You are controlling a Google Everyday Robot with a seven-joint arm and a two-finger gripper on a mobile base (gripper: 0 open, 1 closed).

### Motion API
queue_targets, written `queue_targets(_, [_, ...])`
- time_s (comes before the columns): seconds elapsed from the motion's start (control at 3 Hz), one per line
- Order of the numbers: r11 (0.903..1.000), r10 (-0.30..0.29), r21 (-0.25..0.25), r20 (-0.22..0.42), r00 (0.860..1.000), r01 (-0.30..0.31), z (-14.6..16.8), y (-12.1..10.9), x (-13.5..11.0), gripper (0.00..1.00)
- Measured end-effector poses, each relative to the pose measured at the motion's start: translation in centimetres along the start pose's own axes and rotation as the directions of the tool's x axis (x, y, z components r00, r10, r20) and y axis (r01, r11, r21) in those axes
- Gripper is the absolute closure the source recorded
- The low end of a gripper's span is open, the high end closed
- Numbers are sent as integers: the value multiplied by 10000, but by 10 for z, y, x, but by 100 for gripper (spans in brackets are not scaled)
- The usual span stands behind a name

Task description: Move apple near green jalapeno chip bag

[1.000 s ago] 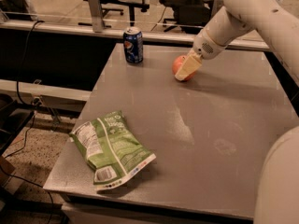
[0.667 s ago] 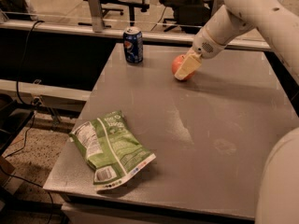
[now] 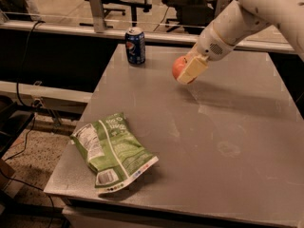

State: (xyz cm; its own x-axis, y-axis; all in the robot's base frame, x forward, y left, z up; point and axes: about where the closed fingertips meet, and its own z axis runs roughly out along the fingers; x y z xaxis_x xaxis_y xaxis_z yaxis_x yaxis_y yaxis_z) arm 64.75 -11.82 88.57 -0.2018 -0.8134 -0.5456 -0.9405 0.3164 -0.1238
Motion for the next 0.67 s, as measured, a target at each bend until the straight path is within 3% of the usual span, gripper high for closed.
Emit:
queue_targets(0.33, [9960, -797, -386, 235, 9965, 806, -7, 35, -14, 100])
queue_targets(0.67, [9842, -1480, -920, 435, 9880, 1515, 0, 72, -25, 100])
